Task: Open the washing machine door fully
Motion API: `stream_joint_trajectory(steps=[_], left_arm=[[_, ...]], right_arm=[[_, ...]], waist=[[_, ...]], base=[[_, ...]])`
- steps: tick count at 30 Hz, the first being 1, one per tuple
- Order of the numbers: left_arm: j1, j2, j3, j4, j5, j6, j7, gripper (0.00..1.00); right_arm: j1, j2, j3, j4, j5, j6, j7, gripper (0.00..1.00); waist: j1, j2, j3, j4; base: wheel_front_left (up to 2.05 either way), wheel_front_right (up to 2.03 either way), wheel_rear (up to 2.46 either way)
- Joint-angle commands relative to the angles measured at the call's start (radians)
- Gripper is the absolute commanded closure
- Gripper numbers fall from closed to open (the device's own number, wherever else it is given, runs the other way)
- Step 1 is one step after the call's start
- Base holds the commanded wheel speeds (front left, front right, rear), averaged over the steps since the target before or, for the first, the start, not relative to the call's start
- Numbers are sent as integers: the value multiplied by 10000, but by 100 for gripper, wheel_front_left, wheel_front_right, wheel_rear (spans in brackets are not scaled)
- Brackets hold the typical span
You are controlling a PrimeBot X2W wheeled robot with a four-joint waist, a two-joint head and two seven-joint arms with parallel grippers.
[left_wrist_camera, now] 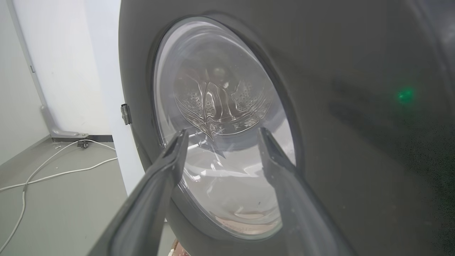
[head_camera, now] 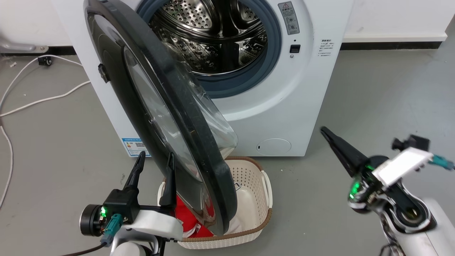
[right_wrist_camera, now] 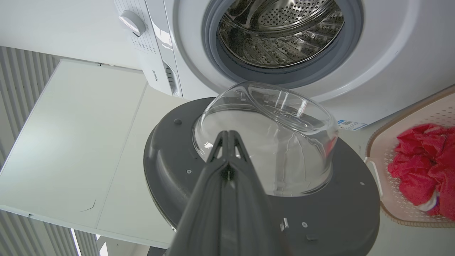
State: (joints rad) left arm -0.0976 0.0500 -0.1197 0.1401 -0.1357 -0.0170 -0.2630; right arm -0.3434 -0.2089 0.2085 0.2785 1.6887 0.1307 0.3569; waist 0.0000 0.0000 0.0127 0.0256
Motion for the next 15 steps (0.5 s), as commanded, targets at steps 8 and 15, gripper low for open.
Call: stream_joint_trajectory(steps=[8,15], left_arm=[[235,4,112,57,95,-57,-25,0],[322,4,172,72,130,-60,-25,0]], right_arm=[[1881,-494,-536,-428,-1710,0,-2258,67],[2491,-615,-556,156,-4855,0,-4990,0]], waist=[[0,0,-128,-65],[0,0,-189,-126]], base=[[0,0,0],[0,0,0]])
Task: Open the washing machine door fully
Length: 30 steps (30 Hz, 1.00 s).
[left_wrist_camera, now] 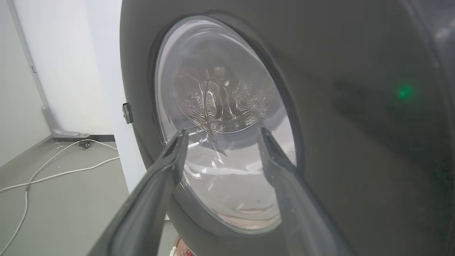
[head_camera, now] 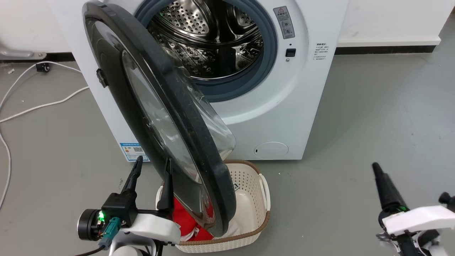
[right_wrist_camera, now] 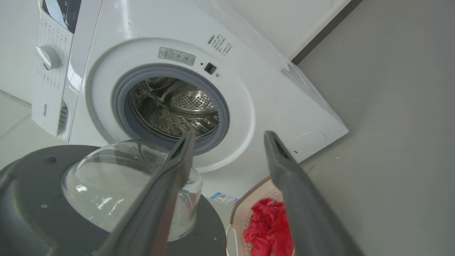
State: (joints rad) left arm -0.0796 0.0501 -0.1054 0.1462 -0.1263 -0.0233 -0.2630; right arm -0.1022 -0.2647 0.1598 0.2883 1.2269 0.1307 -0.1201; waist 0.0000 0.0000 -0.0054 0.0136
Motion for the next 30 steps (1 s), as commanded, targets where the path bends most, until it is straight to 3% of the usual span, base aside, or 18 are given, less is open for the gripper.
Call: stream_joint_trajectory(steps=[1,7,10,12,16,21,30], left_arm=[[148,2,35,10,50,7,-25,0],[141,2,165,20,116,26,-25,0],[171,9,248,-10,163,31,-25,0],[174,10,271,-12,177,19,-25,0],[155,22,349,-2,213,-23,-25,0],[137,46,435,-11,271,-39,-25,0],[207,50,546,4,368,-83,-25,0]], right_arm=[[100,-56,-139,171,-783,0,-586,0],[63,158,-1426,207,-5292,0,-1399,0],[246,671,-2309,-599,-7631,-1,-1441,0],[337,927,-2541,-905,-8166,-1,-1439,0],[716,1500,-2937,-2273,-10618,-1,-1289,0],[1427,1940,-2673,-3583,-12039,-3,-748,0],[2262,2144,-2194,-3875,-12094,-3,-464,0]], waist=[[0,0,-13,-19],[0,0,-50,-94],[0,0,-69,-115],[0,0,-72,-115],[0,0,-76,-101],[0,0,-65,-82],[0,0,-108,-99]], base=[[0,0,0],[0,0,0],[0,0,0],[0,0,0],[0,0,0],[0,0,0],[0,0,0]])
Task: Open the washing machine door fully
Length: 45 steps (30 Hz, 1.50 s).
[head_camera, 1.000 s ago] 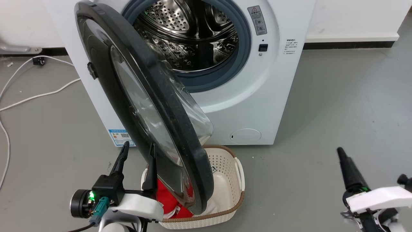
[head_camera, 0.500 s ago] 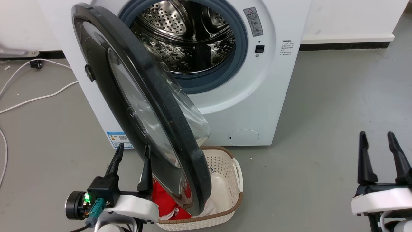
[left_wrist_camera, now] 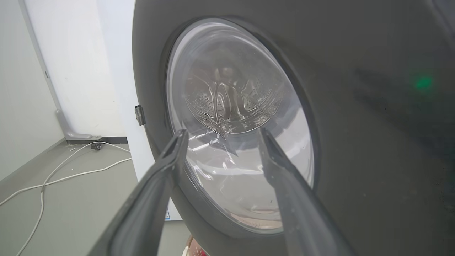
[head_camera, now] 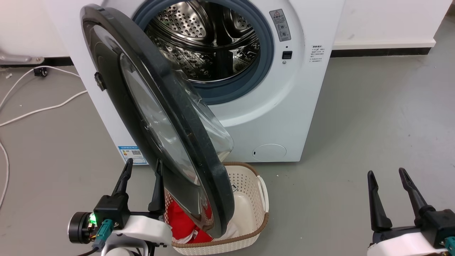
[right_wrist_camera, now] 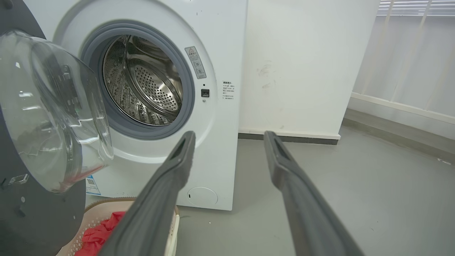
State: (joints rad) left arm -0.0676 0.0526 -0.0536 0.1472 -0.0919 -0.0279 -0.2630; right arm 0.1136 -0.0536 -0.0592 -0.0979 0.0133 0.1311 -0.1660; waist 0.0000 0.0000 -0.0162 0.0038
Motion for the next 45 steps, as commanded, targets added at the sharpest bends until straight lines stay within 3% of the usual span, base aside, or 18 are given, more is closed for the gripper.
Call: stream_joint_trajectory(steps=[1,23,25,37,45], left_arm=[[91,25,32,-11,41,-40,-25,0],[79,37,100,45,119,-124,-25,0],[69,37,103,37,123,-133,-25,98],[15,31,154,-88,108,-136,-25,100],[-160,25,330,-1213,194,2,-25,100]], right_arm=[[155,42,-14,59,95,-7,16,0],[-128,53,-56,340,376,-7,-140,0],[-136,53,-45,344,380,-7,-152,0],[-133,54,-50,387,351,-7,-206,0],[-182,52,-106,419,298,-7,-211,0]], waist=[[0,0,-2,-3],[0,0,55,-46],[0,0,65,-49],[0,0,89,-30],[0,0,77,-22]], base=[[0,0,0],[0,0,0],[0,0,0],[0,0,0],[0,0,0]])
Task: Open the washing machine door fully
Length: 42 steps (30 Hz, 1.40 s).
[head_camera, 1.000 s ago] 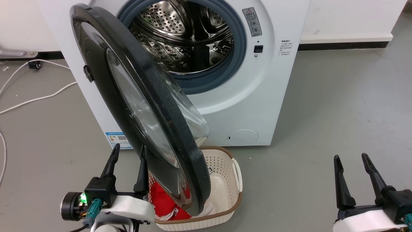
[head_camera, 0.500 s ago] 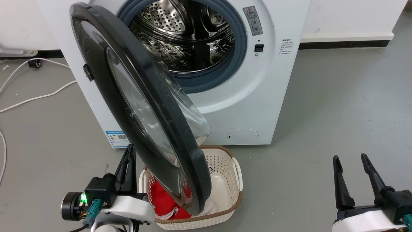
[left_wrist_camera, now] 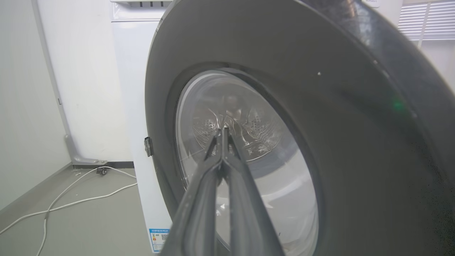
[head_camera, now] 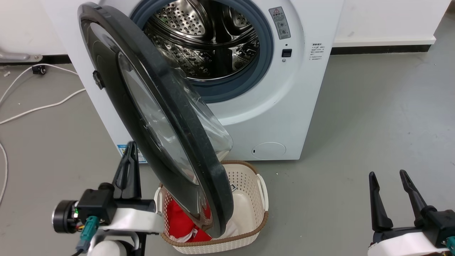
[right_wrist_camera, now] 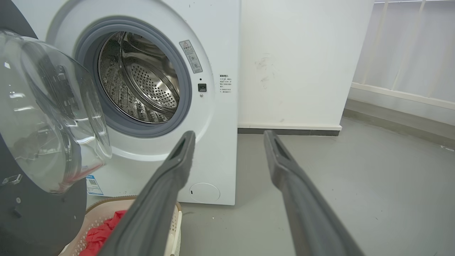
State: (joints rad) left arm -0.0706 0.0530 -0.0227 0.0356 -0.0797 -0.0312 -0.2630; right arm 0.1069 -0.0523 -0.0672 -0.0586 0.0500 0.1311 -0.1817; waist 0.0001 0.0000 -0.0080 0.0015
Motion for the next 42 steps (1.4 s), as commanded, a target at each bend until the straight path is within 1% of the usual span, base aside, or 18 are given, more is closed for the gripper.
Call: stream_joint_trajectory(steps=[1,9,10,12,13,18,23,26,29,36,42], left_arm=[[-155,25,50,-287,83,47,-23,100],[-468,53,130,-2310,365,209,-23,100],[-582,67,94,-2890,464,228,-25,100],[-647,83,23,-3481,576,226,-23,100],[-647,83,23,-3481,576,226,-23,100],[-917,97,-196,-4884,766,209,-23,100],[-1155,106,-513,-5830,811,77,-20,100],[-1092,94,-895,-6047,724,-50,-20,100],[-913,79,-1355,-5985,612,-219,107,100],[-632,52,-2836,-5848,234,-562,463,100],[-317,38,-4112,-5547,-96,-738,830,100]], right_arm=[[-126,39,-25,28,-70,-7,-53,0],[-90,39,-66,41,-73,-7,-29,0],[-60,39,-78,47,-60,-7,-24,0],[-34,39,-81,46,-38,-7,-20,0],[-34,39,-81,46,-38,-7,-20,0],[31,39,-86,20,9,-7,-8,0],[63,38,-64,-10,59,-7,4,0],[52,38,-29,-5,81,-7,19,0],[37,38,-20,18,107,-7,33,0],[85,38,-68,68,168,-7,63,0],[88,37,-131,77,163,-7,78,0]], waist=[[-1,0,-10,-1],[-1,0,-100,16],[-1,0,-125,22],[-1,0,-149,25],[-1,0,-149,25],[-1,0,-186,46],[-1,0,-206,59],[-1,0,-220,42],[-1,0,-227,24],[-1,0,-186,36],[-1,0,-97,174]], base=[[0,0,0],[0,0,0],[0,0,0],[0,0,0],[0,0,0],[0,0,0],[0,0,0],[0,0,0],[0,0,0],[0,0,0],[0,0,0]])
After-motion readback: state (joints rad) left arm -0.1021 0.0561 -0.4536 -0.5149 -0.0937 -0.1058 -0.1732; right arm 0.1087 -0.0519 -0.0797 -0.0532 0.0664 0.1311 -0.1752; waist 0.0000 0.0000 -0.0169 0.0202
